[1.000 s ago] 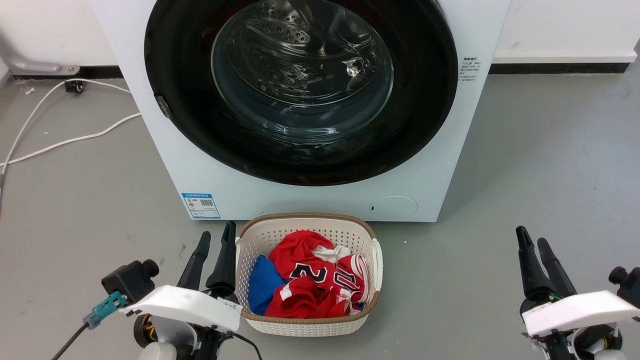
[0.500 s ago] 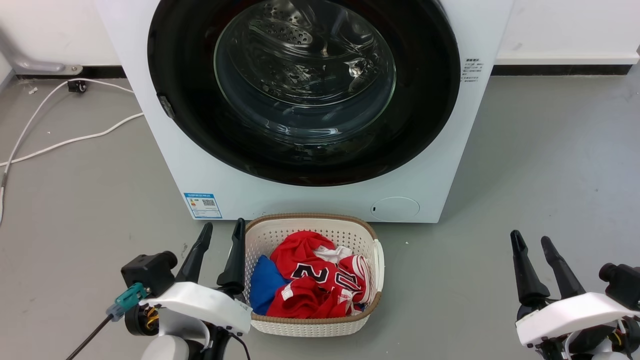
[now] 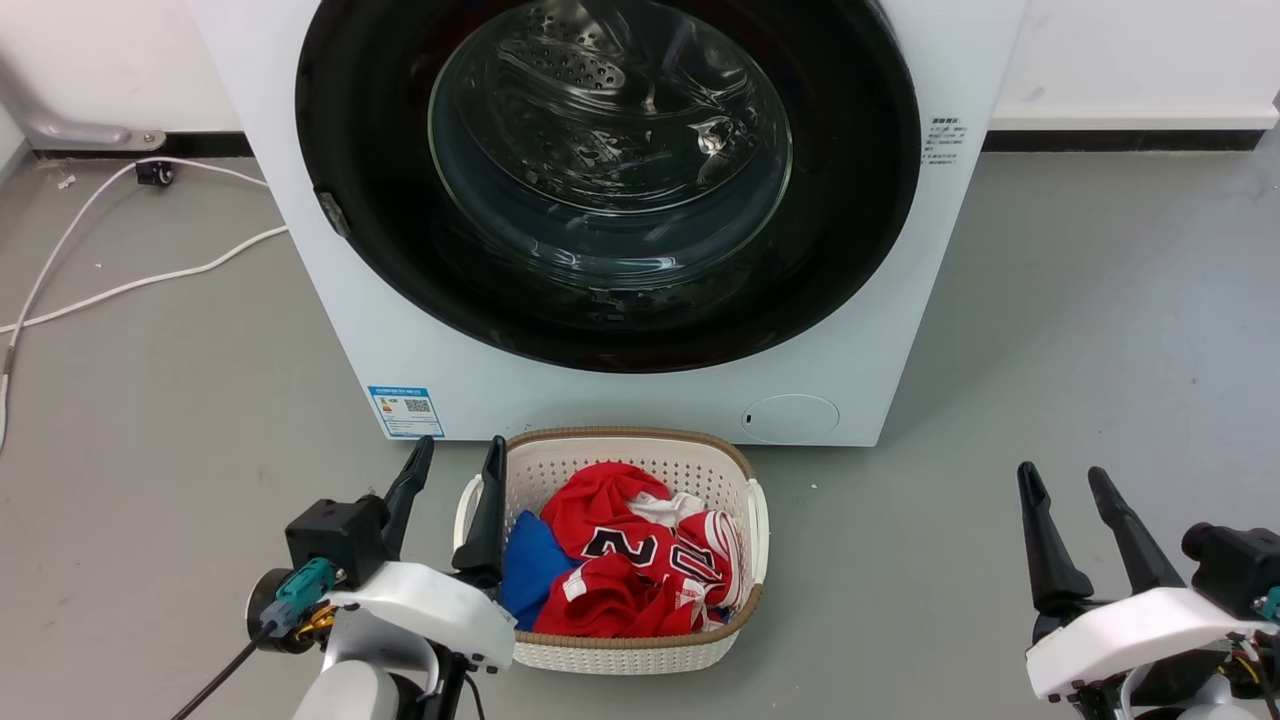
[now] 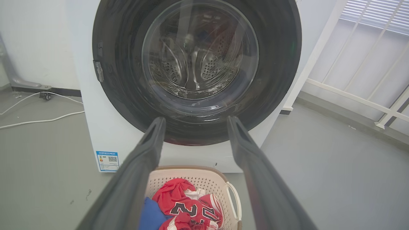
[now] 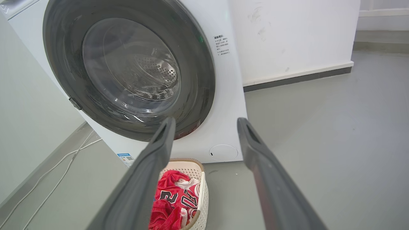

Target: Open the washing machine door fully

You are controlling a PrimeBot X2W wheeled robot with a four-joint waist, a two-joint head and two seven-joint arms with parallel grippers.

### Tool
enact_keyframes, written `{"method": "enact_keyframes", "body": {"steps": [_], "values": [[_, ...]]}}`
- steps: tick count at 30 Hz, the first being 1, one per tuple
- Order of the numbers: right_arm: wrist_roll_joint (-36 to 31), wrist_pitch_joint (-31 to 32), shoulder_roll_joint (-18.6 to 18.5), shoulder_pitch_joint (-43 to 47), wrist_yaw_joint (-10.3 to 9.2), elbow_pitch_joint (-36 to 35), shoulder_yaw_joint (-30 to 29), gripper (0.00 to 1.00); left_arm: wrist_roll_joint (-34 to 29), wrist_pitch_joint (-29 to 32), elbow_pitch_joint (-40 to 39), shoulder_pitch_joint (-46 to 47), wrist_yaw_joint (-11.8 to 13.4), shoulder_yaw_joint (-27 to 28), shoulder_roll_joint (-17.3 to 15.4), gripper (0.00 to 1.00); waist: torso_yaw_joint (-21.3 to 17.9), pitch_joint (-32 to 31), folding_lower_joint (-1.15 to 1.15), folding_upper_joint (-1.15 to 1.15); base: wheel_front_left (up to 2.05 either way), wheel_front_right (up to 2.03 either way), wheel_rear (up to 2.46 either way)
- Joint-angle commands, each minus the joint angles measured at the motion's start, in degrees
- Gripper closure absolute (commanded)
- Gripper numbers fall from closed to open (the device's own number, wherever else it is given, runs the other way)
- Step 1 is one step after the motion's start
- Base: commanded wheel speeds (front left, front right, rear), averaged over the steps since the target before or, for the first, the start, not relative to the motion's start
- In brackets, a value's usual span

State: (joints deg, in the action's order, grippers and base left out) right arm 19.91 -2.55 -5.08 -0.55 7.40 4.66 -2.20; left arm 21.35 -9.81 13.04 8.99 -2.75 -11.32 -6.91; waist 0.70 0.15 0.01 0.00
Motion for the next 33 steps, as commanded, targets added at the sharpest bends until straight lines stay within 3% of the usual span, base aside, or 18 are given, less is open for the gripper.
{"method": "enact_keyframes", "body": {"steps": [1, 33], "values": [[-1.26, -0.28, 0.14, 0.26, 0.1, -0.67, -0.12, 0.0, -1.18, -0.52, -0.22, 1.31, 0.25, -0.35, -0.47, 0.0, 0.0, -0.02, 0.0, 0.0, 0.0, 0.0, 0.0], [-15.39, -2.34, 1.61, 1.11, 0.07, -1.47, -0.33, 0.0, -12.27, -4.27, 3.14, 1.48, 0.77, 0.37, -0.02, 0.0, 0.45, -0.16, 0.0, 0.0, 0.0, 0.0, 0.0]]}}
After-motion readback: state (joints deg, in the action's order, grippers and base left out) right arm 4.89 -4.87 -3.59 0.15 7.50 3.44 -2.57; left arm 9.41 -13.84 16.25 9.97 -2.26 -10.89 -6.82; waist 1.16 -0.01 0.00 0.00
